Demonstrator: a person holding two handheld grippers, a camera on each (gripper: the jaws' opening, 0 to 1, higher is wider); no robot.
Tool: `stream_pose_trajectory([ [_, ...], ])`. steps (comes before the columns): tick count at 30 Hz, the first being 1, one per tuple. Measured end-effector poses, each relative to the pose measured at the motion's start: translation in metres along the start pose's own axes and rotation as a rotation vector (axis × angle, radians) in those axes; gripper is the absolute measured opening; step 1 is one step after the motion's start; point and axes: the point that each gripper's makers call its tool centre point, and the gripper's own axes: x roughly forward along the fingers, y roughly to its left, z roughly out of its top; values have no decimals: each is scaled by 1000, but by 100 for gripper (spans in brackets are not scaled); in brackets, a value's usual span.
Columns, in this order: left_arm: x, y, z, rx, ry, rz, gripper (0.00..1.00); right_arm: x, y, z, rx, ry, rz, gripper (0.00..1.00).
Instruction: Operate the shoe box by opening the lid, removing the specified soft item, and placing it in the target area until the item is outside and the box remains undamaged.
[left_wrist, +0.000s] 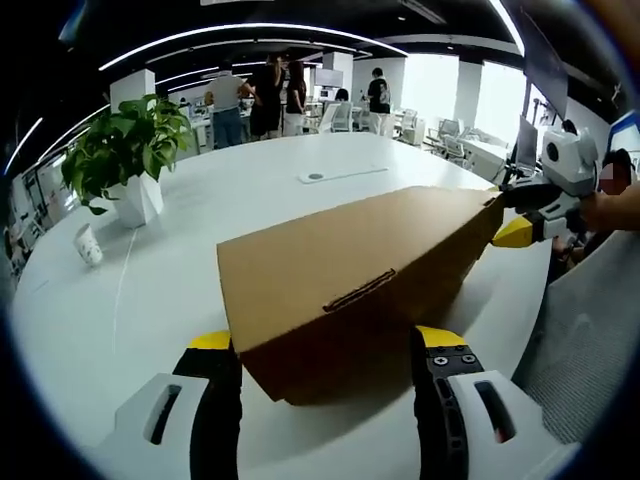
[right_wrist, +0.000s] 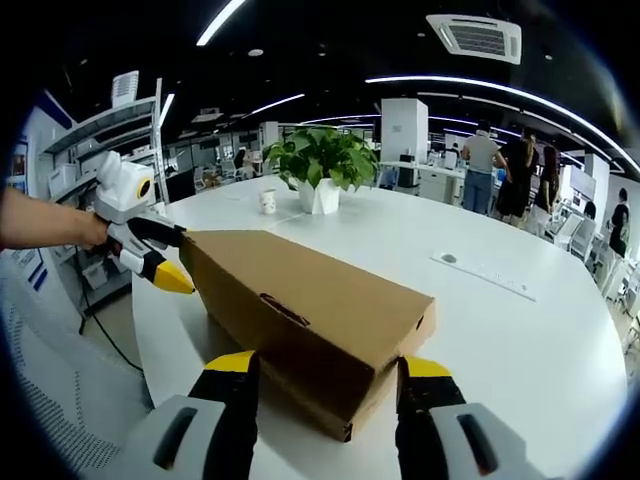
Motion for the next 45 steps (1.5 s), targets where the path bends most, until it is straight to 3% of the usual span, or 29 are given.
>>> stream_pose_trajectory([
  [21,-8,4,19,-6,-43,24,66,-4,-7,17,-5,-21,-9,48],
  [45,-8,23,46,-4,-105,74,56,-4,-22,39,-11,-66,-41,40],
])
